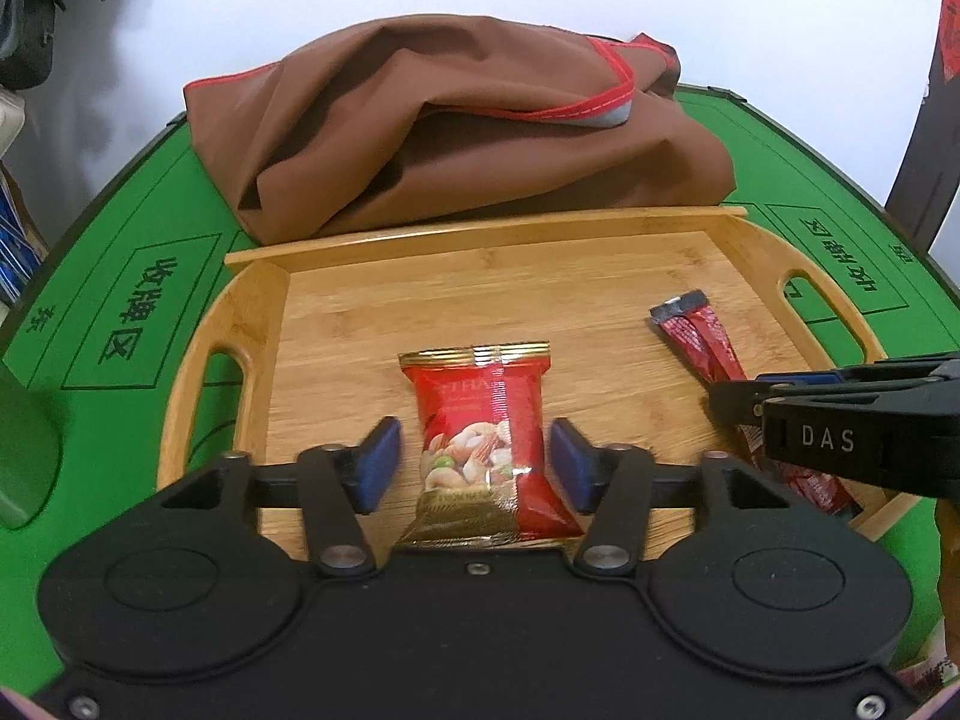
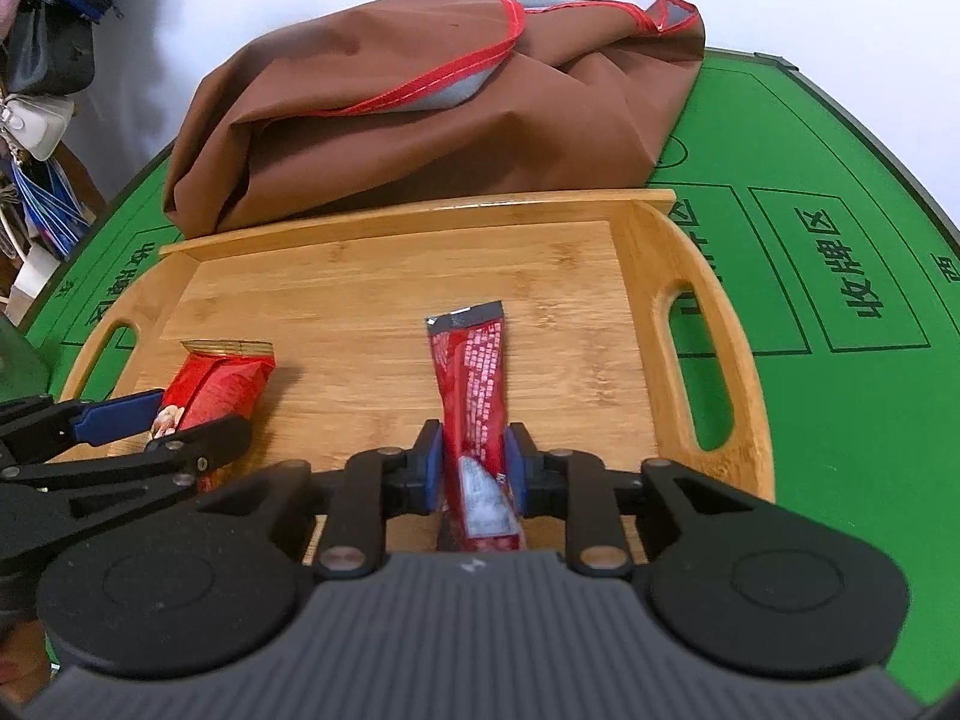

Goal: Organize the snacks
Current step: 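Open both tools to drop the snacks onto the tray, then move both tools back over the snack pile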

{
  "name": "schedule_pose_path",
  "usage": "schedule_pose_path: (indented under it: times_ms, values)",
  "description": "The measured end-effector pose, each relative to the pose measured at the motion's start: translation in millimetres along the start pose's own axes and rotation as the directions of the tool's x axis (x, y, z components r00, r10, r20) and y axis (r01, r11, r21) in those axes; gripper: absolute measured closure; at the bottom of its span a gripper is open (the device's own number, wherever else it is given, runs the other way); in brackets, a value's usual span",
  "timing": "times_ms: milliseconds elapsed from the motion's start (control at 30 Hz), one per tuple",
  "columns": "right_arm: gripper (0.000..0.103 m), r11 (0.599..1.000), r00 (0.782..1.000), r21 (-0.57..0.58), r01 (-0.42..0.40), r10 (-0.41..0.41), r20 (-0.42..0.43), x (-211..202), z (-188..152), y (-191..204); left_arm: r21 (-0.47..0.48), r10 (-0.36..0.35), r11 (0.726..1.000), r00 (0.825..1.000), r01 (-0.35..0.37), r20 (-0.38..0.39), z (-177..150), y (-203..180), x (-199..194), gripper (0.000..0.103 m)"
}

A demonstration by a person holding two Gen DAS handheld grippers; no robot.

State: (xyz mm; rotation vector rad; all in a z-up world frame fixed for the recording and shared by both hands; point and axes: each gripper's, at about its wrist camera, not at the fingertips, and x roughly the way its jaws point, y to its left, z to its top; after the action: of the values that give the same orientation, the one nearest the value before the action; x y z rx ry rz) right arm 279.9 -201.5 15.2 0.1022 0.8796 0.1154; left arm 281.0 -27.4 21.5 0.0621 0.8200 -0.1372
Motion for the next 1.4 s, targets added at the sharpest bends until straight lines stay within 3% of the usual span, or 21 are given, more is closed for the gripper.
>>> schedule_pose_path:
  times_ms: [133, 267, 733, 1400]
  values:
    - [0.056, 1.000, 1.000, 0.001, -0.005, 0.005, 0.005, -3, -1, 0, -0.002, -0.024, 1.000, 1.000, 0.024, 0.017, -1, 3, -7, 0.019]
    - [0.051, 1.000, 1.000, -0.017, -0.017, 0.018, 0.022, -12, -4, 1, 0.028, -0.009, 1.000, 0.999, 0.008, 0.047, -5, 1, -20, 0.011]
    - [0.021, 0.991, 0.990, -0.117, -0.069, 0.083, 0.117, -68, -39, 3, 0.011, -0.032, 0.999, 0.993, 0.031, 0.117, -44, 6, -76, 0.002]
    - [0.006, 0.966, 0.965, -0.255, -0.041, 0.105, 0.242, -140, -122, 7, -0.047, -0.052, 0.997, 0.979, 0.062, 0.196, -125, 8, -146, 0.000]
